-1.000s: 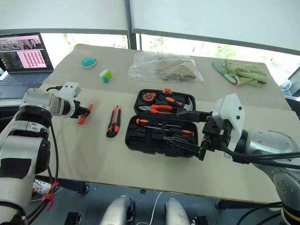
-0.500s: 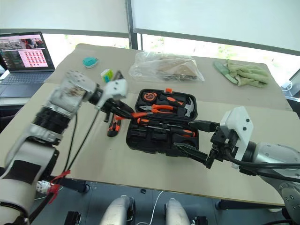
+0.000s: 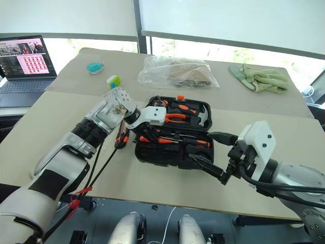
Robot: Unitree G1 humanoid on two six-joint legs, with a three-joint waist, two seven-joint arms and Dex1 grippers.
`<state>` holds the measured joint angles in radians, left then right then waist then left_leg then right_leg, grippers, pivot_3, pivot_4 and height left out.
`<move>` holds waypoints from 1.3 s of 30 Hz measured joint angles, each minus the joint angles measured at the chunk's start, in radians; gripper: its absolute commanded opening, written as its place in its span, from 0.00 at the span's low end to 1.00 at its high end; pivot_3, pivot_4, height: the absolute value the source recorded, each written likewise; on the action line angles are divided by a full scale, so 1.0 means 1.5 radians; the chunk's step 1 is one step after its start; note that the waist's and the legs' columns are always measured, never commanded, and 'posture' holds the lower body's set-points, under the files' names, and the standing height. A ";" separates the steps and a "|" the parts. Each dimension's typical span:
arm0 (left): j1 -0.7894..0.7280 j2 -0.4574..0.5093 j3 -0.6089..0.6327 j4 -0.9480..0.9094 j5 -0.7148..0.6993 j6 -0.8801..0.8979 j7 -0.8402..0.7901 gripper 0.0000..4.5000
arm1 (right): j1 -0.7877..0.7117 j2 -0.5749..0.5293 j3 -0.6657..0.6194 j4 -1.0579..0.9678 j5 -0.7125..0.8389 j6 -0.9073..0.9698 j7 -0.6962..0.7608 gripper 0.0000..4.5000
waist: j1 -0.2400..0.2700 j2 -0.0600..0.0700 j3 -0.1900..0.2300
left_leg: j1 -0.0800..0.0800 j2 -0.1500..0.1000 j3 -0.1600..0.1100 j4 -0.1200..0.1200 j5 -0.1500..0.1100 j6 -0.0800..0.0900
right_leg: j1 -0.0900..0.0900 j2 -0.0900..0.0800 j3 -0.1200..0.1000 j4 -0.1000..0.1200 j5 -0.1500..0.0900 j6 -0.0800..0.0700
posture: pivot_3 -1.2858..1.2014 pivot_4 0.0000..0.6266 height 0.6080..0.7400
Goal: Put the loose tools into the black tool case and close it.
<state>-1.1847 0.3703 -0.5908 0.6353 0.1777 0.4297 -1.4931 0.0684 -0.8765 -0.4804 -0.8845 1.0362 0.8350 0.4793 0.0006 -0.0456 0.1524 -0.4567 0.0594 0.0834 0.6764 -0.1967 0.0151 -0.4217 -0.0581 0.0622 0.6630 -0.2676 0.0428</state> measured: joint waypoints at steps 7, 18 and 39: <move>0.000 -0.014 -0.005 0.008 0.019 -0.011 0.013 0.09 | 0.003 0.000 -0.002 -0.001 0.005 -0.014 -0.012 1.00 | 0.000 0.000 0.000 | 0.000 0.000 0.000 0.000 0.000 0.000 | 0.001 0.000 0.000 0.000 0.000 0.000 | 0.52 0.24 1.00; -0.004 -0.041 0.002 0.069 0.025 -0.061 0.022 0.44 | -0.005 0.000 0.003 0.001 0.005 -0.018 -0.032 1.00 | 0.003 0.001 0.000 | 0.000 0.000 0.000 0.001 0.000 0.000 | 0.001 0.000 0.000 0.000 0.000 0.000 | 0.52 0.24 1.00; 0.148 0.028 0.226 -0.048 -0.154 -0.071 0.033 0.01 | 0.001 -0.001 0.013 0.013 0.020 -0.019 -0.029 1.00 | 0.003 0.001 -0.001 | 0.000 0.000 -0.002 0.002 0.000 0.001 | 0.001 0.000 0.000 0.001 0.000 0.001 | 0.52 0.24 1.00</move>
<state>-0.9630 0.4127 -0.2518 0.5637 -0.0527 0.3237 -1.4431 0.0704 -0.8786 -0.4614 -0.8649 1.0657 0.8072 0.4356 0.0048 -0.0434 0.1511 -0.4567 0.0590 0.0808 0.6794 -0.1962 0.0160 -0.4201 -0.0588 0.0619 0.6640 -0.2669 0.0438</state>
